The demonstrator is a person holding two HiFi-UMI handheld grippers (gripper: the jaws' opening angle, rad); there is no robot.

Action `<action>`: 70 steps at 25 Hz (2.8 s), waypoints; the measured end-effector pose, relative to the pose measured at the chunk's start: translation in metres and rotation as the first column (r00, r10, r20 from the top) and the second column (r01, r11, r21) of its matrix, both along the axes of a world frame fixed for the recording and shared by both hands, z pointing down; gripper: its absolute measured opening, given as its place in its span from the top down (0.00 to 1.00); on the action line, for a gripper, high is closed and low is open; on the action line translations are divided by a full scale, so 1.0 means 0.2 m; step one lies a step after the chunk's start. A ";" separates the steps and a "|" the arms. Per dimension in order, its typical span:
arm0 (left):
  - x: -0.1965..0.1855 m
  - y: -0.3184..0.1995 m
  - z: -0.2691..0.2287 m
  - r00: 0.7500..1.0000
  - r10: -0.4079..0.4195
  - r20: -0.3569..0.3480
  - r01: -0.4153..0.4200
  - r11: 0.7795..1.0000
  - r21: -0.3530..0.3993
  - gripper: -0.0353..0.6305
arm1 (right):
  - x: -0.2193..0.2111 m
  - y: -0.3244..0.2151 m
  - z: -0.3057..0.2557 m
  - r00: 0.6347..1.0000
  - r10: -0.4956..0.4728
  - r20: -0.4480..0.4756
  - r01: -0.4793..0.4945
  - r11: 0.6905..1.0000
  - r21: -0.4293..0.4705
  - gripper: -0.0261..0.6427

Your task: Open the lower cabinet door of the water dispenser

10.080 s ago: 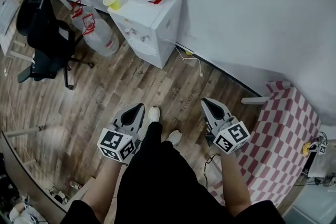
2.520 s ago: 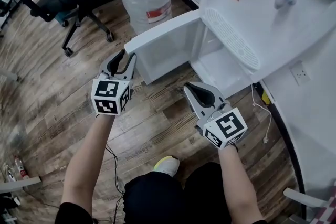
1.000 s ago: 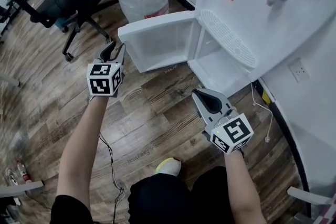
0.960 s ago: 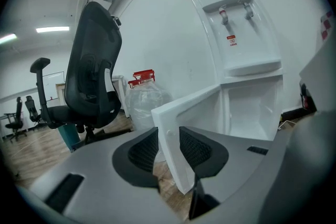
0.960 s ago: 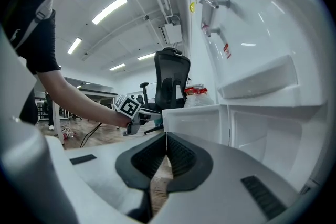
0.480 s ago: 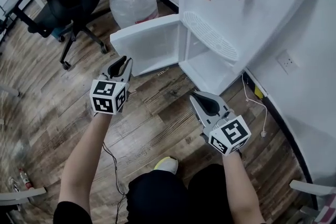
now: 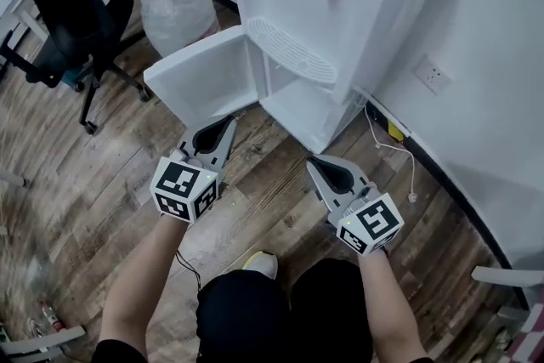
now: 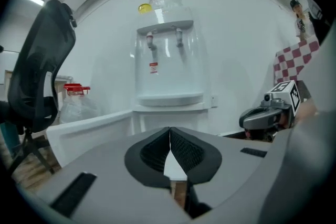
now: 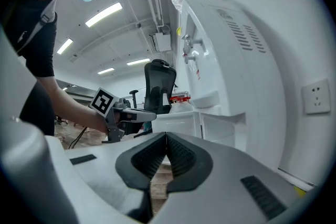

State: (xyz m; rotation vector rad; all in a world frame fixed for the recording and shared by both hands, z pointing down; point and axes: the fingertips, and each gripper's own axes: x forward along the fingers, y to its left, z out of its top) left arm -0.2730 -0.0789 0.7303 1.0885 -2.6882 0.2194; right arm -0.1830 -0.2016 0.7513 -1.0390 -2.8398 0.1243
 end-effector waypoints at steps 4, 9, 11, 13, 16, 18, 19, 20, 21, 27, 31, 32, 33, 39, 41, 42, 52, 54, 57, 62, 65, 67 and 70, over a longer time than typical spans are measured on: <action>0.09 -0.21 0.06 0.996 0.090 -0.031 -0.089 0.996 0.011 0.92 | 0.04 -0.15 0.04 0.998 0.057 -0.016 -0.058 0.998 -0.008 0.93; 0.15 -0.44 0.17 0.975 0.191 -0.109 -0.187 0.981 0.048 0.93 | 0.09 -0.33 0.04 0.989 0.143 -0.046 -0.144 0.989 -0.033 0.93; 0.16 -0.51 0.18 0.963 0.231 -0.140 -0.228 0.973 0.038 0.93 | 0.11 -0.39 -0.04 0.982 0.179 -0.053 -0.181 0.982 -0.043 0.93; 0.18 -0.56 0.13 0.951 0.262 -0.163 -0.262 0.965 0.025 0.93 | 0.14 -0.44 -0.12 0.974 0.213 -0.074 -0.216 0.975 -0.041 0.93; 0.24 -0.60 -0.04 0.934 0.310 -0.177 -0.315 0.949 -0.002 0.93 | 0.22 -0.51 -0.22 0.952 0.271 -0.144 -0.282 0.958 -0.059 0.93; 0.32 -0.61 -0.18 0.922 0.336 -0.191 -0.344 0.939 -0.011 0.93 | 0.30 -0.54 -0.27 0.931 0.301 -0.207 -0.321 0.945 -0.068 0.93; 0.35 -0.62 -0.26 0.918 0.342 -0.200 -0.351 0.936 -0.011 0.93 | 0.34 -0.55 -0.31 0.919 0.314 -0.237 -0.340 0.937 -0.076 0.93; 0.38 -0.61 -0.35 0.915 0.344 -0.211 -0.354 0.935 -0.010 0.93 | 0.37 -0.57 -0.35 0.907 0.329 -0.262 -0.362 0.928 -0.087 0.93; 0.41 -0.61 -0.43 0.912 0.344 -0.225 -0.354 0.935 -0.007 0.93 | 0.41 -0.58 -0.42 0.895 0.344 -0.283 -0.385 0.917 -0.101 0.93; 0.65 -0.60 -1.03 0.881 0.368 -0.297 -0.347 0.930 0.125 0.93 | 0.68 -0.55 -1.00 0.855 0.388 -0.343 -0.449 0.885 -0.119 0.93; 0.83 -0.61 -1.37 0.887 0.357 -0.293 -0.336 0.934 0.122 0.93 | 0.84 -0.51 -1.42 0.865 0.390 -0.317 -0.434 0.897 -0.082 0.93; 0.88 -0.61 -1.46 0.892 0.353 -0.282 -0.333 0.936 0.117 0.93 | 0.88 -0.49 -1.52 0.872 0.385 -0.304 -0.424 0.903 -0.072 0.93; 0.93 -0.61 -1.55 0.896 0.349 -0.275 -0.330 0.937 0.114 0.93 | 0.92 -0.47 -1.61 0.878 0.378 -0.293 -0.412 0.909 -0.063 0.93; 1.15 -0.63 -2.10 0.916 0.334 -0.221 -0.320 0.942 0.096 0.93 | 1.10 -0.37 -2.17 0.907 0.341 -0.247 -0.361 0.932 -0.040 0.93; 1.23 -0.62 -2.26 0.919 0.334 -0.211 -0.321 0.942 0.098 0.93 | 1.18 -0.34 -2.33 0.915 0.326 -0.236 -0.343 0.939 -0.032 0.93; 1.27 -0.62 -2.34 0.921 0.332 -0.205 -0.317 0.943 0.104 0.93 | 1.21 -0.33 -2.41 0.920 0.319 -0.226 -0.332 0.943 -0.022 0.93; 1.65 -0.45 -2.83 0.954 0.245 -0.173 -0.220 0.964 0.152 0.93 | 1.55 -0.30 -2.86 0.953 0.270 -0.139 -0.276 0.961 -0.019 0.93; 1.73 -0.39 -2.85 0.960 0.219 -0.175 -0.192 0.968 0.160 0.93 | 1.63 -0.28 -2.87 0.958 0.255 -0.131 -0.260 0.965 -0.026 0.93; 1.85 -0.30 -2.87 0.965 0.183 -0.186 -0.152 0.974 0.166 0.93 | 1.74 -0.26 -2.87 0.961 0.242 -0.136 -0.251 0.967 -0.052 0.93; 1.98 -0.20 -2.89 0.967 0.170 -0.192 -0.149 0.982 0.116 0.93 | 1.86 -0.22 -2.86 0.961 0.241 -0.137 -0.253 0.964 -0.085 0.93; 2.00 -0.20 -2.92 0.967 0.182 -0.178 -0.169 0.982 0.083 0.93 | 1.93 -0.24 -2.87 0.957 0.261 -0.125 -0.274 0.956 -0.104 0.93; 1.99 -0.23 -2.97 0.969 0.190 -0.156 -0.180 0.981 0.071 0.93 | 1.95 -0.27 -2.86 0.950 0.285 -0.131 -0.299 0.948 -0.112 0.93; 1.98 -0.26 -3.05 0.971 0.206 -0.121 -0.198 0.977 0.079 0.93 | 1.98 -0.29 -2.85 0.941 0.311 -0.135 -0.327 0.938 -0.117 0.93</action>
